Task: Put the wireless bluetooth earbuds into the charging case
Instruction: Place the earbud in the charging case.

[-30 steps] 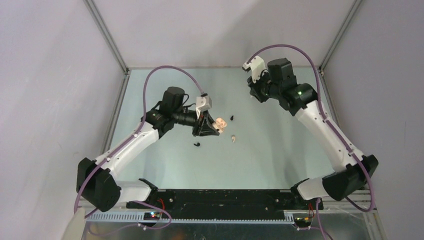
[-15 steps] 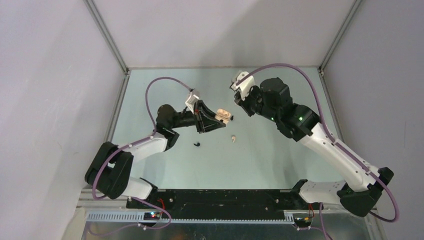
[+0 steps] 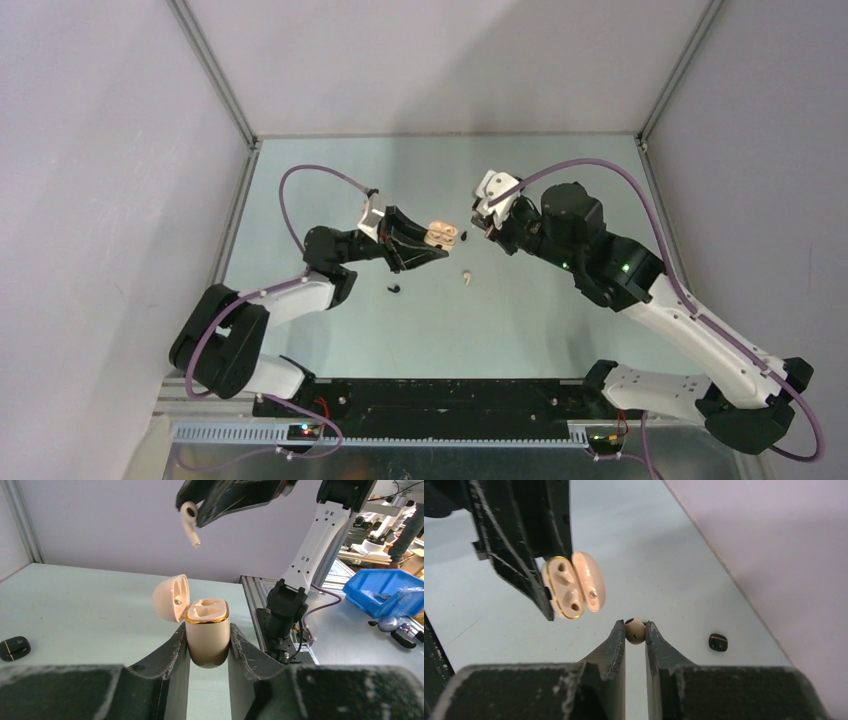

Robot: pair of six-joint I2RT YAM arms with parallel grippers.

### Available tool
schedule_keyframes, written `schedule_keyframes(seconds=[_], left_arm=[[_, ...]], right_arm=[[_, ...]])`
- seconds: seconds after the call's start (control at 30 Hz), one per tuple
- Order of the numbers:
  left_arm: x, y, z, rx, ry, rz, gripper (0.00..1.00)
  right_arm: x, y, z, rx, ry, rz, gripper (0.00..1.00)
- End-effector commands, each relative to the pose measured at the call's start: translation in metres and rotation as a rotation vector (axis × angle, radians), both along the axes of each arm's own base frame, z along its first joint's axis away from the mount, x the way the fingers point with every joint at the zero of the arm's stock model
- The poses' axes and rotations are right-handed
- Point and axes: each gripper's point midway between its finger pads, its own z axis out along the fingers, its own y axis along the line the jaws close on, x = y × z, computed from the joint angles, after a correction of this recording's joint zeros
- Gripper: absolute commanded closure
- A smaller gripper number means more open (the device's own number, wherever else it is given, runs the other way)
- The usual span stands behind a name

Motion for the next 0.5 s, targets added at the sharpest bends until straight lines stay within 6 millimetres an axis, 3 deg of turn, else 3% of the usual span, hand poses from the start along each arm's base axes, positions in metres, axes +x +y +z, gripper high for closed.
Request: schedule_keyframes(seconds=[0.0, 0.47], left_arm=[[-0.002, 0.001, 0.006, -0.02, -0.13, 0.012, 1.0], [0.002, -0.003, 0.0, -0.009, -0.053, 0.005, 1.0]], right_arm=[[-0.015, 0.008, 0.022, 0.034, -0.072, 0.071, 0.89], [-0.006, 0.043, 0.004, -0.085, -0.16, -0.004, 0.89]])
